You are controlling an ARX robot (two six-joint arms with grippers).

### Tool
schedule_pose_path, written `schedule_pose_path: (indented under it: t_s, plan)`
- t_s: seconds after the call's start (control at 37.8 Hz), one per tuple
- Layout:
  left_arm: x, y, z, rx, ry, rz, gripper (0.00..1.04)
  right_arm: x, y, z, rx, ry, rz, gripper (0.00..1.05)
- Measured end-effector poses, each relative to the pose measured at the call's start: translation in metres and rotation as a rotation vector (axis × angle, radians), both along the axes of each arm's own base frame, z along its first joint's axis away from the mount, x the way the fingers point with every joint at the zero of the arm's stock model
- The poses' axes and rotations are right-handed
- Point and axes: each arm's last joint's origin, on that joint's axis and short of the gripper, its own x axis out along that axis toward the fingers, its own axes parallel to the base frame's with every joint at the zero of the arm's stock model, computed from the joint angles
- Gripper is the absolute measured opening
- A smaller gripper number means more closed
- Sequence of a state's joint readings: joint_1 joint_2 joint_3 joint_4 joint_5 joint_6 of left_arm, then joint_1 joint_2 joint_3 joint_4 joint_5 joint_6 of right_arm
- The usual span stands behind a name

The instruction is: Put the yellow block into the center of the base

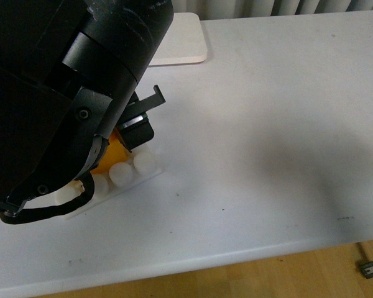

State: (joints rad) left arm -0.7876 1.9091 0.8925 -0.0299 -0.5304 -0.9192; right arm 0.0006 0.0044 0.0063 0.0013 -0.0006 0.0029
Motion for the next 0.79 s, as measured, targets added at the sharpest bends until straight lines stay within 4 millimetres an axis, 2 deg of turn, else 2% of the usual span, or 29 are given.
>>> schedule_pose_path:
  t_s: [0.24,0.5,0.79]
  plan:
    - [-0.002,0.003,-0.002,-0.009,-0.04,0.016,0.65,0.0,0.0,0.0,0.0,0.0,0.0,0.95]
    - [-0.006,0.007,-0.007,-0.102,-0.104,0.05,0.65,0.0,0.0,0.0,0.0,0.0,0.0,0.95]
    - [-0.01,0.01,-0.014,-0.075,-0.092,0.016,0.65,0.0,0.0,0.0,0.0,0.0,0.0,0.95]
